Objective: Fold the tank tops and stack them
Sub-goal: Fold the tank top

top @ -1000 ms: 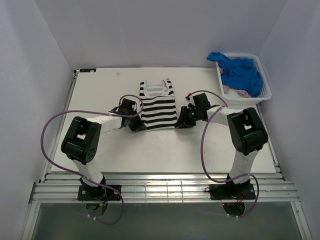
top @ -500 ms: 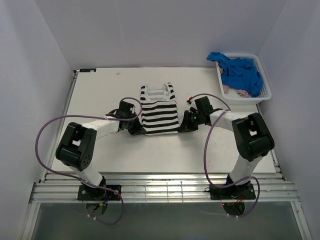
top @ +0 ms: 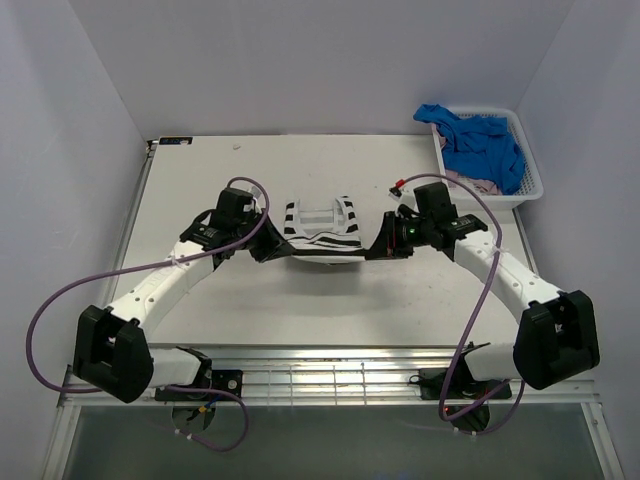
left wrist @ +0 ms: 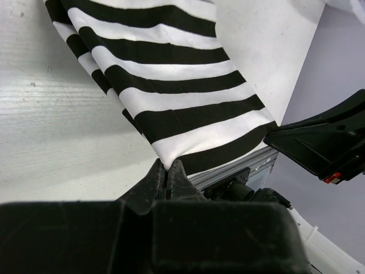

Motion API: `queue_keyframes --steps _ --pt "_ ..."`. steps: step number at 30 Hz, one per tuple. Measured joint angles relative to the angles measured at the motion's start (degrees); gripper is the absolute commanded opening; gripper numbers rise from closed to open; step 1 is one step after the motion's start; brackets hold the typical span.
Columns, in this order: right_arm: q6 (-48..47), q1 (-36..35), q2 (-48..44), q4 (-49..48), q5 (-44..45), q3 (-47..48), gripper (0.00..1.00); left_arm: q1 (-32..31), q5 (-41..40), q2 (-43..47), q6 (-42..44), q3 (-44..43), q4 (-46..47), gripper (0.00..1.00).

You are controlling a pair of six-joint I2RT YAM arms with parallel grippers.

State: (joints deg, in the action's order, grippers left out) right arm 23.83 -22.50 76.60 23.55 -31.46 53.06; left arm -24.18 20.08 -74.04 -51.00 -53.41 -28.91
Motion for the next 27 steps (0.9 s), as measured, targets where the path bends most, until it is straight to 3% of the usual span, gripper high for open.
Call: queue_keyframes --steps 6,27 --pt "-0.24 2.67 2.36 2.78 -1.18 8.48 0.08 0.07 -3.39 -2.21 -0.07 -7.23 -1.97 0.00" --pt "-2.21 6.32 32.68 4.24 -2.47 39.30 0.08 6.36 -7.52 -25.99 0.72 -22.77 5.57 0.00"
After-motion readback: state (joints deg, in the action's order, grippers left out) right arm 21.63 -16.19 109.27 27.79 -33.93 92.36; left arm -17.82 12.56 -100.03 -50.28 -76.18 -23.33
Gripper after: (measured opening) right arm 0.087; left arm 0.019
